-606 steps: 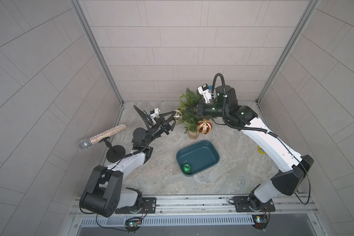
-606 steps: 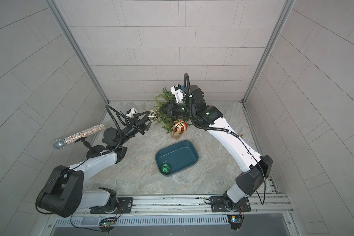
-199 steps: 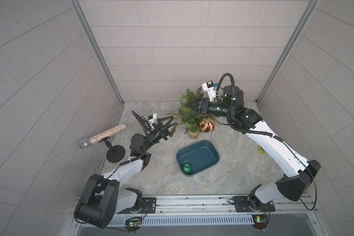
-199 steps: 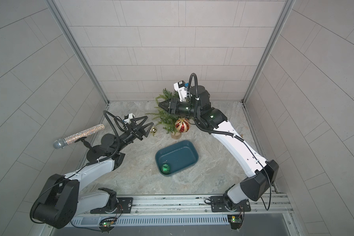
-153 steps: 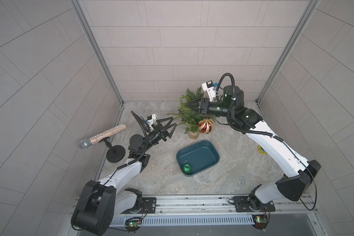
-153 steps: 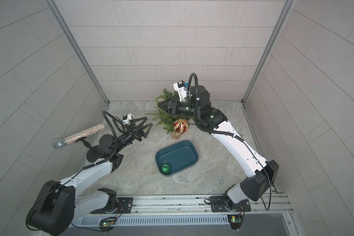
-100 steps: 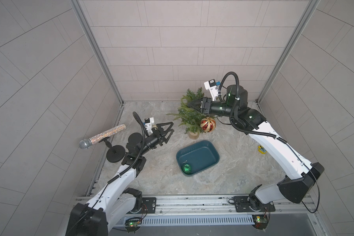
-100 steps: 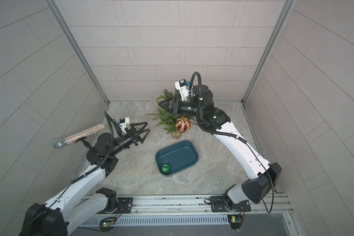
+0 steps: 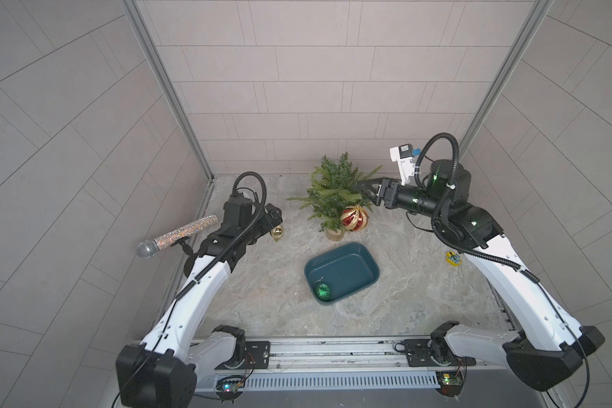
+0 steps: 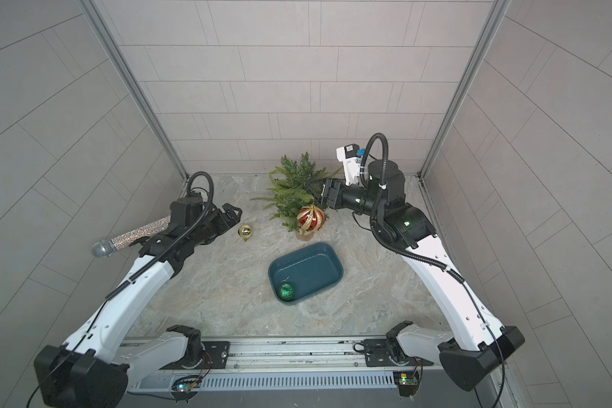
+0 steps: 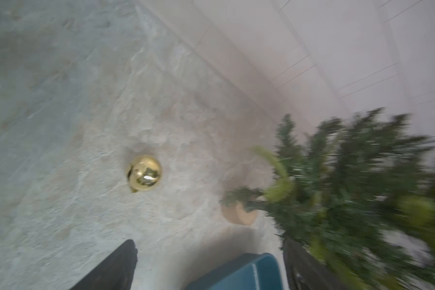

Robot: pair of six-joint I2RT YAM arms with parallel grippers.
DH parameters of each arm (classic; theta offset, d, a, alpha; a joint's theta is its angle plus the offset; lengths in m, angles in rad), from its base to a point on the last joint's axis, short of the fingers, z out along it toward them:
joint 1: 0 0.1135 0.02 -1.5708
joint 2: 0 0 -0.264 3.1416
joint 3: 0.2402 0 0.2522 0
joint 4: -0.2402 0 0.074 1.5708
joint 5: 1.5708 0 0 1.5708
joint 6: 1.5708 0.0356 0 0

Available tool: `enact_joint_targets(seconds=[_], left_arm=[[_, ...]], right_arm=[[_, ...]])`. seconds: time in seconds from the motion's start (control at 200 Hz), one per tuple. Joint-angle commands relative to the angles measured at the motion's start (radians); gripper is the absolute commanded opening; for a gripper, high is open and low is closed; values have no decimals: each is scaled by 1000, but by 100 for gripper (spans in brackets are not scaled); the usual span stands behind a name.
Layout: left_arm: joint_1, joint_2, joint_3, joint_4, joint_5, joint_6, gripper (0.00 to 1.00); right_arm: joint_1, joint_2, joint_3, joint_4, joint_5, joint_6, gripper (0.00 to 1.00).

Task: Decorate the small christmas tree with ornaments
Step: Pick up the ornament from the center of the board.

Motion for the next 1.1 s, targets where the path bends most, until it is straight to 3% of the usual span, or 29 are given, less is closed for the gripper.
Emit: enact_joint_targets(seconds=[0.0,0.215,0.64,0.956,1.096], left_arm=[[4,61,14,-96,-80,79,94],[2,212,46,-100,-97,126,92],[0,579,252,-151,-126,195,92],[2,718,326,-148,-146,198,92],[2,774,366,-155,-121,198,85]], right_arm=[[-34,-57,-44,-41,58,-55,71],[-135,-144,-183,-41,59,-44,70],[-196,-206,-324,-65,58,-54,70],[-218,-203,-348,-67,48,-70,69],[-222,-196,-352,-67,46,-72,69]])
